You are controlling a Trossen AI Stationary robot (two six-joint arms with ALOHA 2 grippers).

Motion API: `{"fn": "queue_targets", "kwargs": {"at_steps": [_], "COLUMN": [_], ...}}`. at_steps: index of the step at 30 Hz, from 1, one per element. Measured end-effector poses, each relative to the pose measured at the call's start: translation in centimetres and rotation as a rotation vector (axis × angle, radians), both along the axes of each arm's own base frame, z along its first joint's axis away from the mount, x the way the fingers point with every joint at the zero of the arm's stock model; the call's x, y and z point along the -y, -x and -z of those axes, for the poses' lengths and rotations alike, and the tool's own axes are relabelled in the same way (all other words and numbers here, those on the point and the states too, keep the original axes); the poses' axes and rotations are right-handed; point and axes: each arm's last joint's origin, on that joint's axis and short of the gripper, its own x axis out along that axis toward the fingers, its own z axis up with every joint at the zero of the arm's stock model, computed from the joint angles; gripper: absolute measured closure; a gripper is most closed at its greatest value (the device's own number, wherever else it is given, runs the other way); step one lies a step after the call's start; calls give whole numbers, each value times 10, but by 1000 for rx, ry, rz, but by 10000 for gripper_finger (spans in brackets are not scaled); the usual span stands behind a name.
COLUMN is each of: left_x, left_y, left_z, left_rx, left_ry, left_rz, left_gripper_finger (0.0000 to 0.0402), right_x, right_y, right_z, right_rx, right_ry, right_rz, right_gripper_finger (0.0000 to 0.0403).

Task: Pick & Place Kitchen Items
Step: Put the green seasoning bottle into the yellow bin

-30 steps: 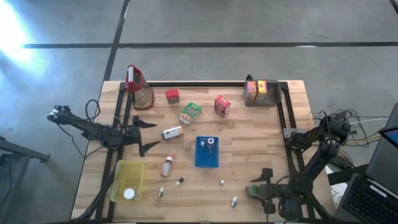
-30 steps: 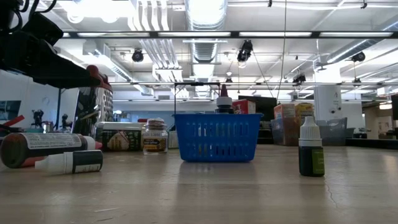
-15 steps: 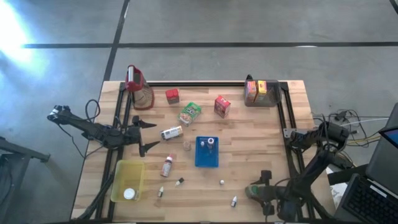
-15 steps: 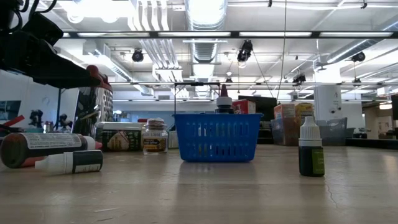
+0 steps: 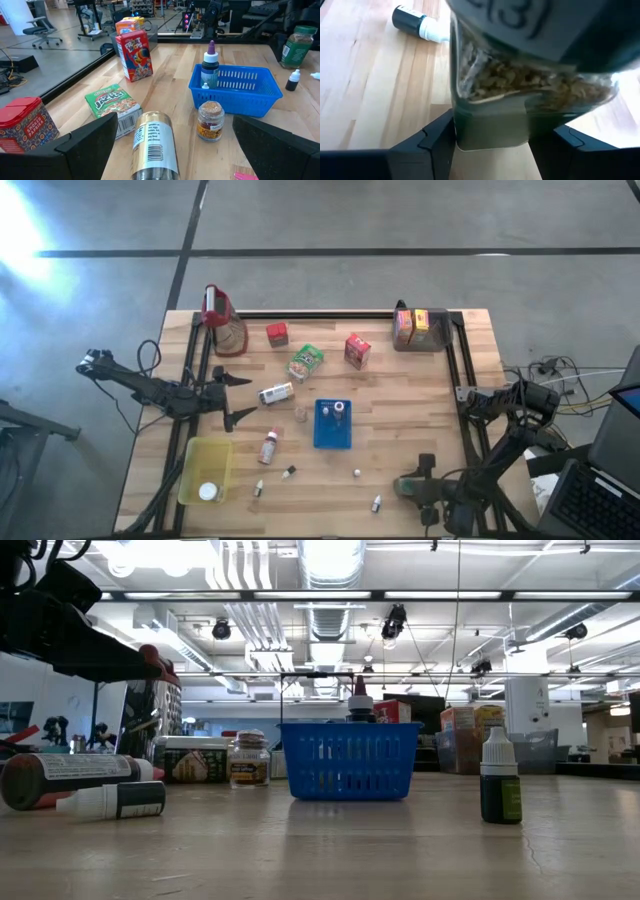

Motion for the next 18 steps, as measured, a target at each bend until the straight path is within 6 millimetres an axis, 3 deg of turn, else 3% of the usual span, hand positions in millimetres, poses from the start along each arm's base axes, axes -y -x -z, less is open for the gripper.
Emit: {"fn": "queue_targets", "kwargs": {"at_steps": [18], "left_x": [0], "left_y": [0], "left_z": [0], "left_rx": [0], "left_ry": [0], "left_rz": [0], "left_gripper_finger": [2], "right_x": [-4], "right_y": [-1], "right_z": [-1], "right_rx": [-3], "right_ry": [-43], "right_rz": [-15], "right_gripper_finger": [201]}}
